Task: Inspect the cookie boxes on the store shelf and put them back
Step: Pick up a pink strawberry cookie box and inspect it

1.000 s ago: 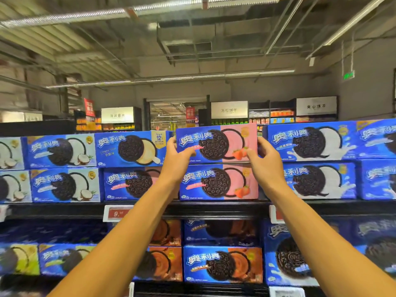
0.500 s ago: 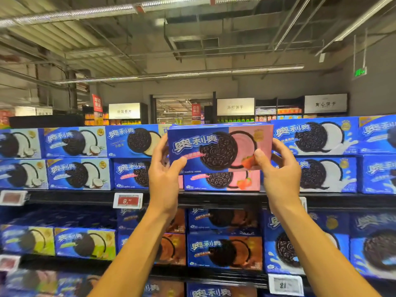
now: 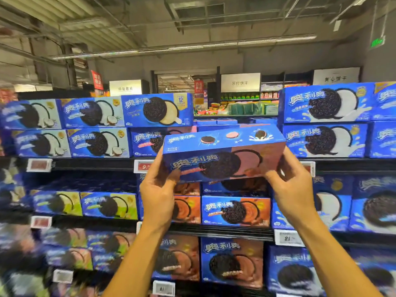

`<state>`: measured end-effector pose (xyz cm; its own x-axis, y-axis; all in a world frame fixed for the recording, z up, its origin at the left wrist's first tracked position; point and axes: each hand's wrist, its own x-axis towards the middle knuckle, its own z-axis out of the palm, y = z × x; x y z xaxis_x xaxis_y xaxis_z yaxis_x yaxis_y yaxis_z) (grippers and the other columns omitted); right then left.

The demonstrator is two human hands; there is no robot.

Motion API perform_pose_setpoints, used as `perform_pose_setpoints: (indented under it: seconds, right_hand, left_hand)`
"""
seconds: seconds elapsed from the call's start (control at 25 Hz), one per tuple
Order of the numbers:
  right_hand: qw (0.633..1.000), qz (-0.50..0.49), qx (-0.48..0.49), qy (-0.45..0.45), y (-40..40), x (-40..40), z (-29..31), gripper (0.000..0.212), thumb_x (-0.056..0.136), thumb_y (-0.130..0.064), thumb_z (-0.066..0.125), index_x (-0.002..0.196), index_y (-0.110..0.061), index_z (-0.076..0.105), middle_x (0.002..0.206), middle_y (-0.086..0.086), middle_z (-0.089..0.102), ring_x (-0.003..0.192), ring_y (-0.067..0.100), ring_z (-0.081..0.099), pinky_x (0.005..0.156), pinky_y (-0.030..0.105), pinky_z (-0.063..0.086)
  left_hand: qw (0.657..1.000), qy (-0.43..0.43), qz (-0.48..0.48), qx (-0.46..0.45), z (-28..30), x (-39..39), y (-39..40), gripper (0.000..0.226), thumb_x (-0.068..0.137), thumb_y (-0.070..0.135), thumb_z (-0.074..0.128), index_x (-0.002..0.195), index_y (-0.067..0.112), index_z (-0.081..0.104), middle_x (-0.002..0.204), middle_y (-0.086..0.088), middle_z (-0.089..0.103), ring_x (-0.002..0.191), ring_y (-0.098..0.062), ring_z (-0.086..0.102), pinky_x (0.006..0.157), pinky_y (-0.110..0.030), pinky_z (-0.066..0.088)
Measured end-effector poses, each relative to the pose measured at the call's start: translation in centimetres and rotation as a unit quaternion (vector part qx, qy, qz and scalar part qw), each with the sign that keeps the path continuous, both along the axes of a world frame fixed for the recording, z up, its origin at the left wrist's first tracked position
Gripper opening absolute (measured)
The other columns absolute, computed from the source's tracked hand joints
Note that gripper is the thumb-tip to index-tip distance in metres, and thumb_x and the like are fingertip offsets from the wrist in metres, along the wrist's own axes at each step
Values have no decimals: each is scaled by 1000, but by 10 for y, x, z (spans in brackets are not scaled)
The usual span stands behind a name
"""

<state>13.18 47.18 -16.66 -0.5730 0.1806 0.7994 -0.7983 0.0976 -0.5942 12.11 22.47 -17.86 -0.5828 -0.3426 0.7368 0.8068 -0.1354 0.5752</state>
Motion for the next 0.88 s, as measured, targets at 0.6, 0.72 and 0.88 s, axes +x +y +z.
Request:
perform_pose_setpoints:
  seconds: [0.6, 0.72, 0.88]
  right_hand:
    - [999, 18, -22, -34, -81, 83, -41, 62, 78, -8, 73, 137, -15, 57, 116, -14, 73, 100, 3, 68, 86, 21, 55]
    - [999, 11, -23, -36, -93, 96, -49, 55, 76, -5, 75, 125, -26, 62, 113, -16, 74, 100, 2, 69, 80, 19, 56]
    - [999, -10, -18, -38, -111, 109, -66, 56, 73, -9, 78, 118, -39, 65, 110, -19, 74, 98, -1, 70, 79, 18, 57]
  left_hand:
    - [989, 2, -115, -89, -31, 66, -120, 54, 80, 21, 81, 126, 41, 63, 126, 10, 68, 120, -13, 63, 85, -26, 57]
    - [988, 4, -116, -105, -33, 79, -138, 52, 76, 41, 83, 124, 43, 64, 124, 11, 69, 121, -15, 62, 89, -38, 57]
    - [985, -14, -90, -148, -43, 89, -162, 59, 78, 8, 76, 123, 43, 62, 130, 4, 66, 126, -22, 58, 100, -61, 47]
